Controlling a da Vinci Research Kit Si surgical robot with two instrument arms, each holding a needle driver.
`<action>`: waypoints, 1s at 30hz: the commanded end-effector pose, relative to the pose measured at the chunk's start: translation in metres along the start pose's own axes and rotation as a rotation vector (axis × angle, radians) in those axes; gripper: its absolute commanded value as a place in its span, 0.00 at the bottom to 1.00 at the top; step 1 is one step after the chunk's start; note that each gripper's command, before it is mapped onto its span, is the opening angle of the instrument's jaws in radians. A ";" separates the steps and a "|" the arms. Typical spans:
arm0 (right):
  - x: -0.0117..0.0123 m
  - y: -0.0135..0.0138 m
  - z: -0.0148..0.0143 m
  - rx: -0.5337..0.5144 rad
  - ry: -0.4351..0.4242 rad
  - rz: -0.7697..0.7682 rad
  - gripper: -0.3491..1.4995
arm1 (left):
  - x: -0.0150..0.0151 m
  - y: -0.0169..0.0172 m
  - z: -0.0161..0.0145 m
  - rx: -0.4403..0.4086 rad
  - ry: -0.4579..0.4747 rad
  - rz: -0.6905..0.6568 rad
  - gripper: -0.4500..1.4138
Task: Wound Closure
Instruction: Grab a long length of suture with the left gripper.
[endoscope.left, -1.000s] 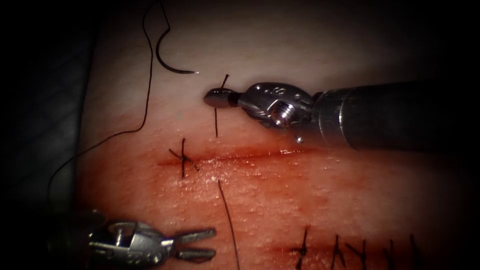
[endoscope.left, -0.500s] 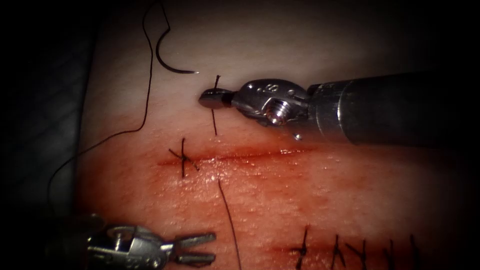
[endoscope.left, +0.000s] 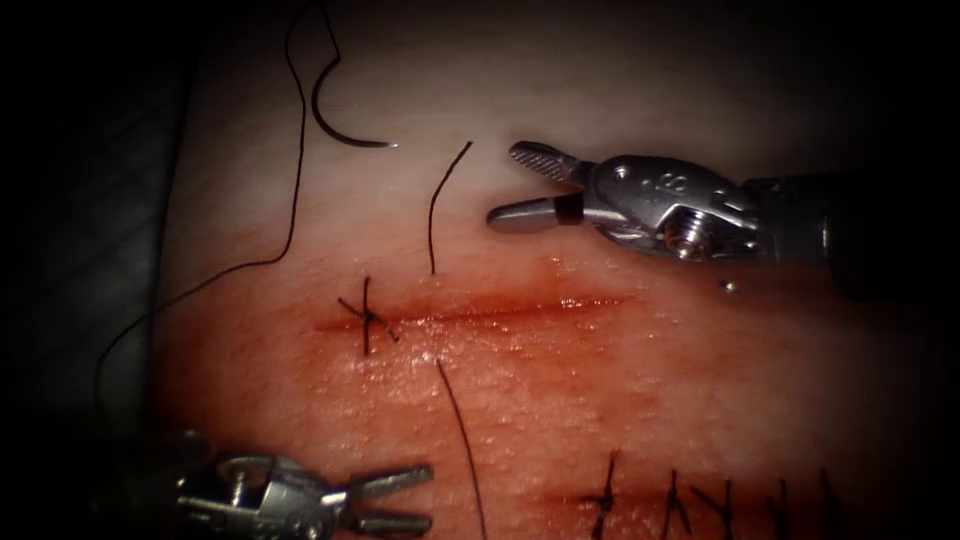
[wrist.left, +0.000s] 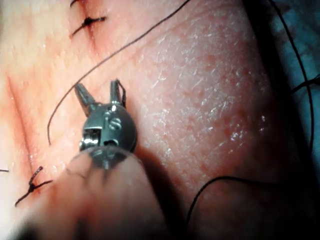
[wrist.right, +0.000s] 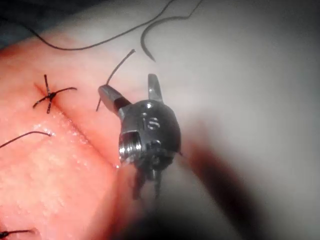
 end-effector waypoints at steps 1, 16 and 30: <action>-0.0012 0.0006 -0.0011 0.009 -0.004 -0.021 0.98 | -0.0002 0.0001 0.0008 0.001 0.000 0.002 0.41; -0.0062 -0.0025 -0.0039 0.020 0.024 -0.149 0.95 | 0.0005 0.0009 0.0049 0.073 -0.110 0.387 0.43; -0.0074 -0.0035 -0.0038 0.013 0.030 -0.163 0.95 | 0.0031 0.0037 0.0073 0.025 -0.072 0.503 0.39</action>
